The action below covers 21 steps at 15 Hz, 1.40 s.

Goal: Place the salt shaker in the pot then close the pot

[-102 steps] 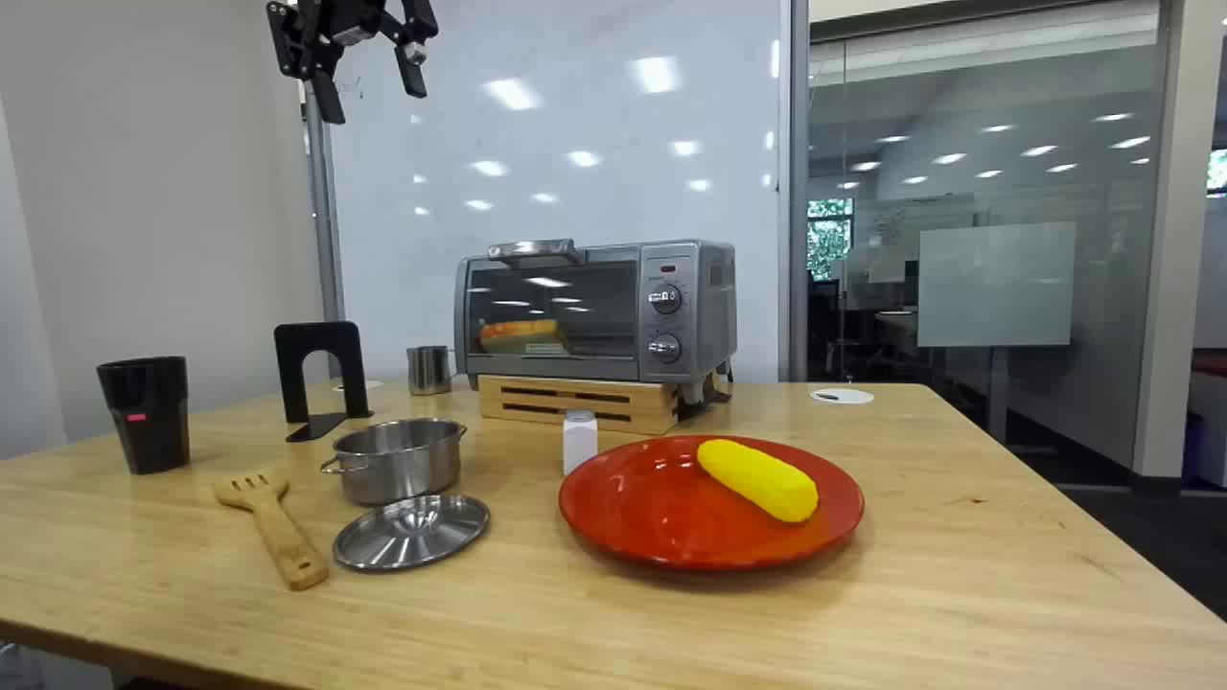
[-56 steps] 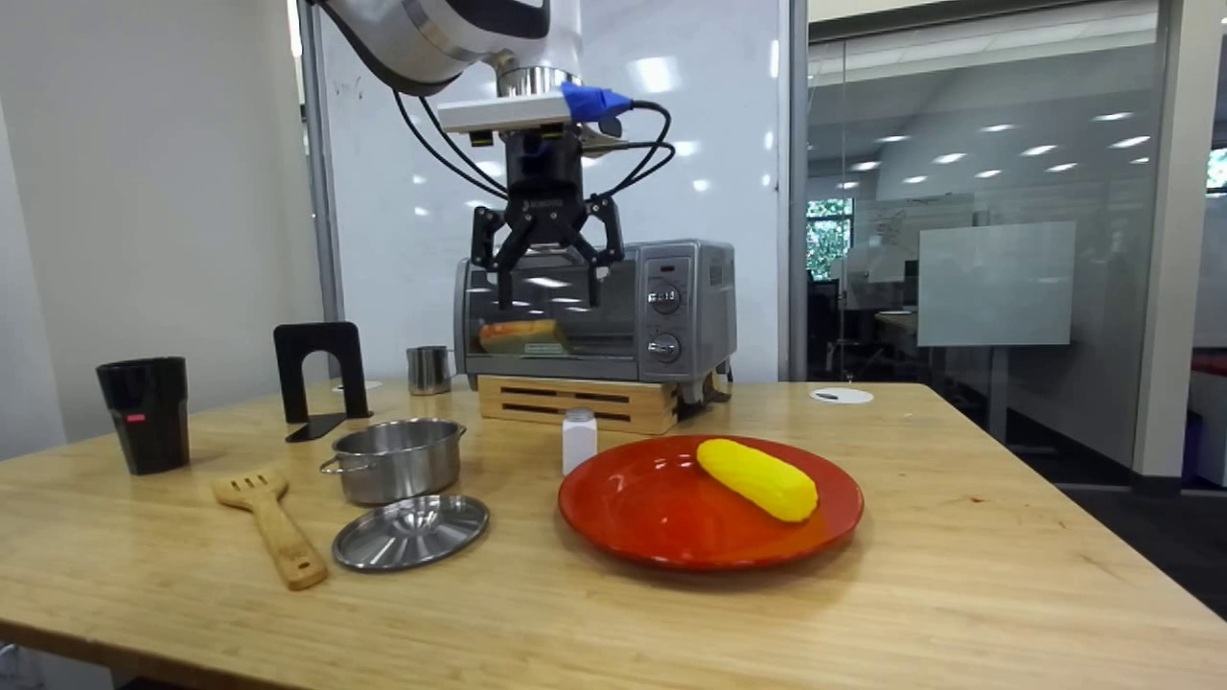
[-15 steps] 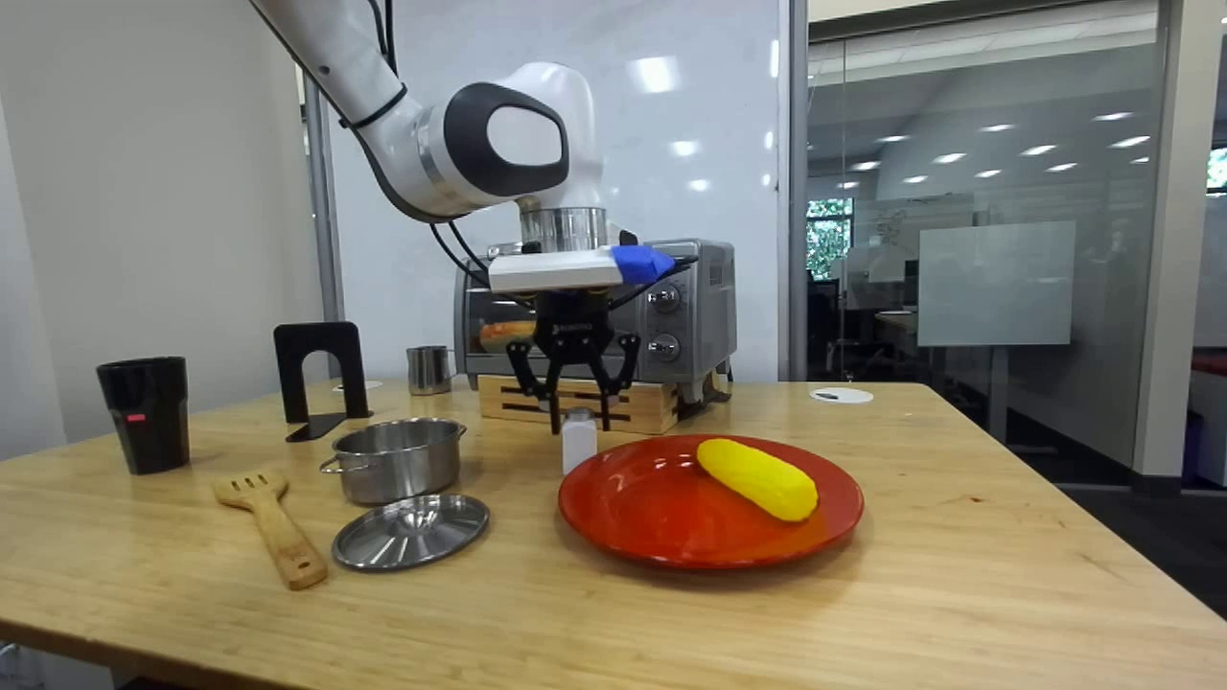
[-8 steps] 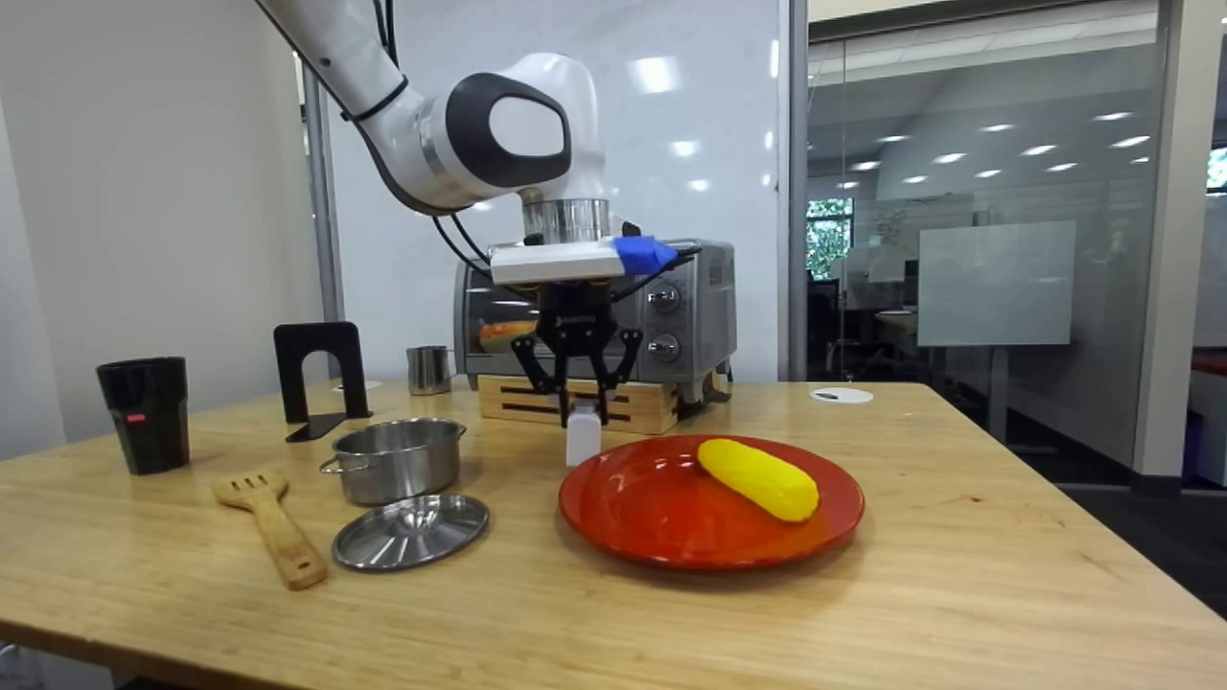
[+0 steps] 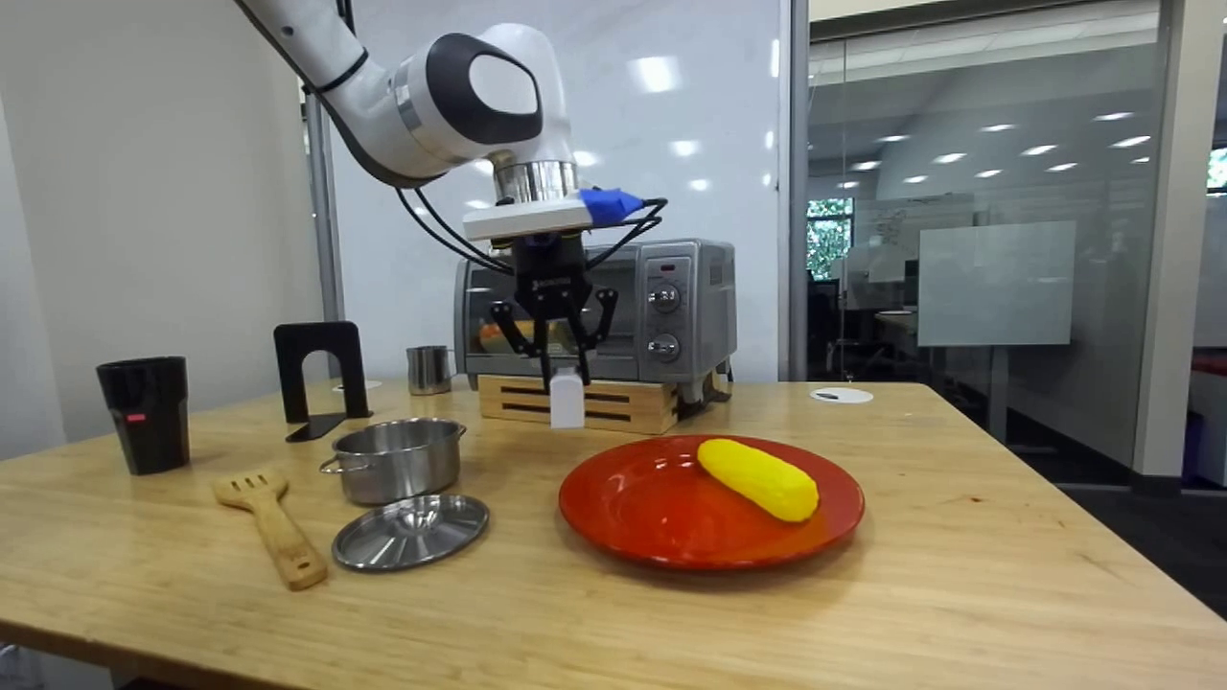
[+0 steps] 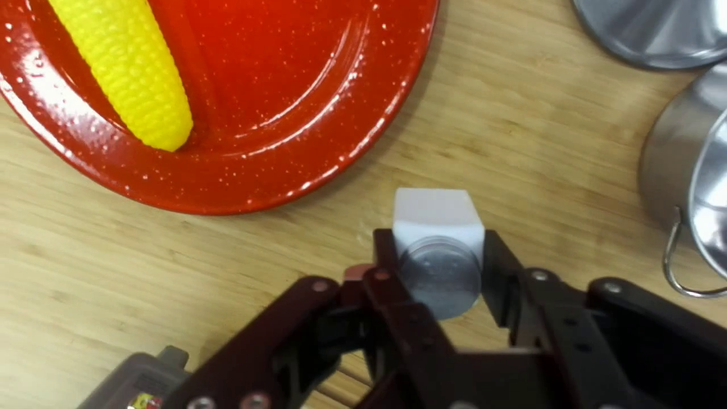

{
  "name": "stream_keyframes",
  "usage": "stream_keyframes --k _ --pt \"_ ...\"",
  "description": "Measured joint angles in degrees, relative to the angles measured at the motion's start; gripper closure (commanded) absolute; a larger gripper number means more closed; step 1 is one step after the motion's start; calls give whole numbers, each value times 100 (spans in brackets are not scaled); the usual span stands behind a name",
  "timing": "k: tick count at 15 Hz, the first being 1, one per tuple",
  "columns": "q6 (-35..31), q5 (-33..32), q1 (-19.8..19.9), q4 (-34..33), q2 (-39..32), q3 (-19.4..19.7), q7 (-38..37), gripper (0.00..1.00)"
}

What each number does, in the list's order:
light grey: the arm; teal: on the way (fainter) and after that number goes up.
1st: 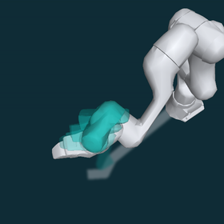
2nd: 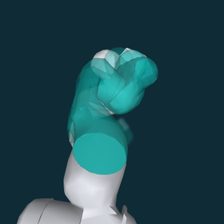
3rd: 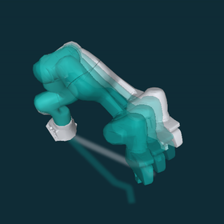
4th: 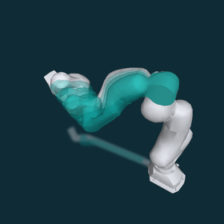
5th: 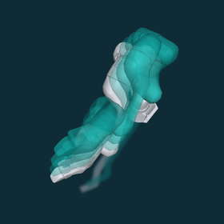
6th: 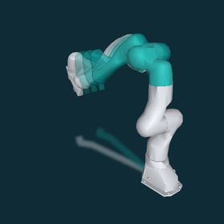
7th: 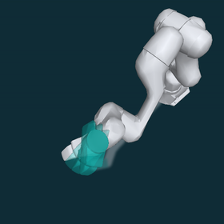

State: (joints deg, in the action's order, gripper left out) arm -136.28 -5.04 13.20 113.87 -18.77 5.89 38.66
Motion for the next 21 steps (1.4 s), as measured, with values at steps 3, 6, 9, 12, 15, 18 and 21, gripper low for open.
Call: stream_keyframes --k 3,6,9,12,15,18,21 --pt "241 -89 -196 70 338 -39 -92 87" --pt "470 -120 -353 247 765 -102 -92 87" --pt "685 -159 -525 520 1169 -149 -92 87" --pt "876 -135 -668 819 1469 -221 -12 87" --pt "1072 -123 -809 1093 1670 -280 93 87" --pt "1276 -129 -961 1288 1750 -317 146 87" --pt "1420 -157 -1036 1393 1693 -340 147 87"
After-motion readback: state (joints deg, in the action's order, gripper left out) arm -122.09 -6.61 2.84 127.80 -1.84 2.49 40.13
